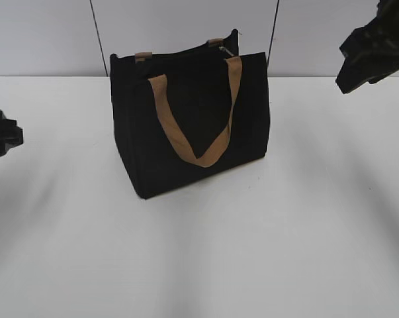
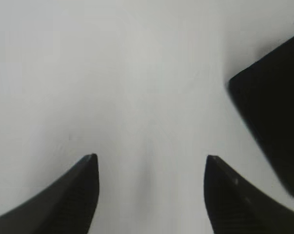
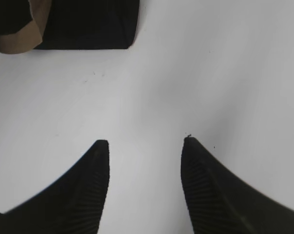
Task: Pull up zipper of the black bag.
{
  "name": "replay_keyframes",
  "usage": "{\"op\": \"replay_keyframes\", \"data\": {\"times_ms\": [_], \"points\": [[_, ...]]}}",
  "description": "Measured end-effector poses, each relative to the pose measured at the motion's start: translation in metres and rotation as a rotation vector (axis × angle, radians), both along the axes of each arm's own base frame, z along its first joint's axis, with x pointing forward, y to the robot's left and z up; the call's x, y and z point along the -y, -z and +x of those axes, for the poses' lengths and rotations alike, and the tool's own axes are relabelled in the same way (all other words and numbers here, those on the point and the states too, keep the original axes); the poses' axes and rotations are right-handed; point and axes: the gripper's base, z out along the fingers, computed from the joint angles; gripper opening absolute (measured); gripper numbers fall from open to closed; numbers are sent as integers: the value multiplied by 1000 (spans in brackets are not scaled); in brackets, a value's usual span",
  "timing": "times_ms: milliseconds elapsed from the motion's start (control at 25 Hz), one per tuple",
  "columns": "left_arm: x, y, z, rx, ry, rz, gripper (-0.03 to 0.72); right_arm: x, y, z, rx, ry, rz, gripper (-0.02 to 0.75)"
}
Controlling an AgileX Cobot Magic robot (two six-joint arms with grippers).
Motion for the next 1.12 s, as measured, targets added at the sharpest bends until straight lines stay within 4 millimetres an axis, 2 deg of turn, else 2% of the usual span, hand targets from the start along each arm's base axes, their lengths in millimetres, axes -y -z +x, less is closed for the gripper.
{"op": "replay_keyframes", "data": {"times_ms": [200,440,680,960,1040,1120], "points": [[-8,-1,-7,-228,-131,49,479,3,-11,-17,-58,-12,-11,367],[6,-35,-4,-438,19,54,468,4,-9,-26,-151,21,-13,367],[8,-45,-4,-666,76,129,468,11,-8,-25,-169,192,-23,367],[7,-59,-7,-737,90,144,468,54,-1,-22,-196,345,-21,367],[6,-62,-8,-727,98,154,468,65,10,-34,-244,379,-6,367],[6,-66,-12,-713,103,144,468,69,16,-55,-271,390,7,367]]}}
